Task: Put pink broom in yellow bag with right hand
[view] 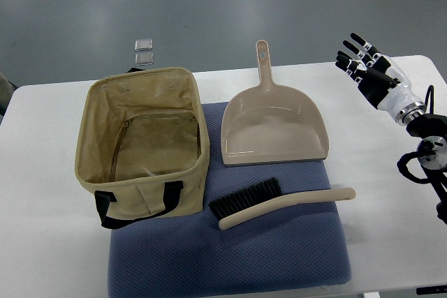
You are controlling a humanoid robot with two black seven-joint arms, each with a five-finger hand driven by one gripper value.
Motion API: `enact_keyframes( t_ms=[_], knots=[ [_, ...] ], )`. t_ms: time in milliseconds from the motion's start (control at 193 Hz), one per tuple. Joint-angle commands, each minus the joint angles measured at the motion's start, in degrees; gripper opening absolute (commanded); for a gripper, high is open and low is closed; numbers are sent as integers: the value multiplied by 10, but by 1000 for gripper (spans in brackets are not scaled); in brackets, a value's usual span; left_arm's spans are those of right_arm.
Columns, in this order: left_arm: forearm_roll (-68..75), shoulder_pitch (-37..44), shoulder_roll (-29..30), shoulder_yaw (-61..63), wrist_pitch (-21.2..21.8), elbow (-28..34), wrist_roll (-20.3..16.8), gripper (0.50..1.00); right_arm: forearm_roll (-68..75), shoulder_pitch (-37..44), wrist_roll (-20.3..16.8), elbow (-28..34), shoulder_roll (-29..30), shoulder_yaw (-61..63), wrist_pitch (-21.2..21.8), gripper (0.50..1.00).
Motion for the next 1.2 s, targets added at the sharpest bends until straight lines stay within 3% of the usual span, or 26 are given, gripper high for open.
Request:
enact_keyframes(
  t_ms=[0, 1196],
  knots=[
    [0, 0, 0, 0, 0, 0, 0, 1000, 0, 0, 0, 0, -2, 0, 1, 926],
    [0, 0, 0, 0, 0, 0, 0, 1000, 0, 0, -3, -2, -3, 1, 2, 926]
  ],
)
